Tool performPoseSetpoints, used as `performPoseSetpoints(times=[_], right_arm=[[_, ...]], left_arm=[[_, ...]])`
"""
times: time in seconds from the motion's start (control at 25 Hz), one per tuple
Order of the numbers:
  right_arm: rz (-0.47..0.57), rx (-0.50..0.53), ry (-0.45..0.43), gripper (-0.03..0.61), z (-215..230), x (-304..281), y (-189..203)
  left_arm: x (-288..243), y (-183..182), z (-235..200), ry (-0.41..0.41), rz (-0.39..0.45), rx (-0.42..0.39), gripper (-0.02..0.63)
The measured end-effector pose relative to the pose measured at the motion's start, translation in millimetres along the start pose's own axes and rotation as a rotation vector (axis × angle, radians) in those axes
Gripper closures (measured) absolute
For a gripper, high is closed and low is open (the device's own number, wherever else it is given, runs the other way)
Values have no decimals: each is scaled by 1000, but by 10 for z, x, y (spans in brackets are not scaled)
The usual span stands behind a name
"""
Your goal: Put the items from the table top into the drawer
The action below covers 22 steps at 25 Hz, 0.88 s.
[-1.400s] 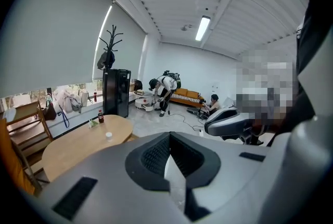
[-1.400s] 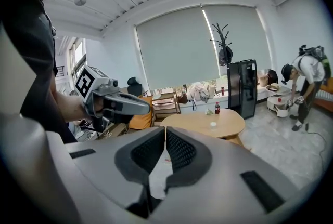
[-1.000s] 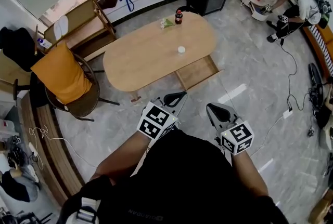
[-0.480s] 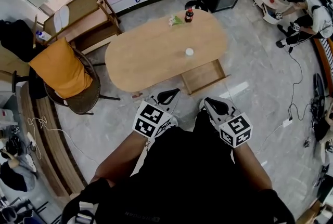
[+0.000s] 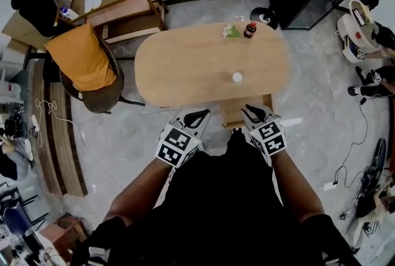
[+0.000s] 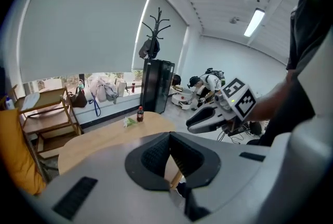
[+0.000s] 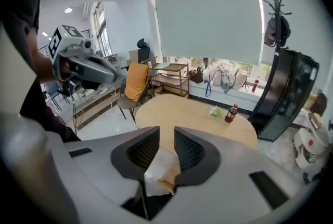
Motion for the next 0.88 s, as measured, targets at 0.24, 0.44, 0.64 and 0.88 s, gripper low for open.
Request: performPoseSetpoints(times=[0.24,0.44,0.64,0.88], right_arm=[[-223,61,-71,466,989,-1081,160],[-401,273,-113,383,1568,-2013,495],[-466,431,-130,326,1875,-2738,791],[-520,518,-147,298,1991,-3260,910]], left_arm=[[-467,-54,-298,-167,-47,194,612],[-849,50,-421,-284,-100,298,612],[-1122,298,-307,-347,-176,366,612],[-1287,493,-86,-359,-234,445,612]])
Point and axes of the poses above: the fingertips, and each gripper's own axes: x backward along the fingers, z to its right, y out of its underside, the point moved 9 cm from there along x, backward along the fingers, and after that the axes turned 10 degrees about -x, right-handed, at the moved point
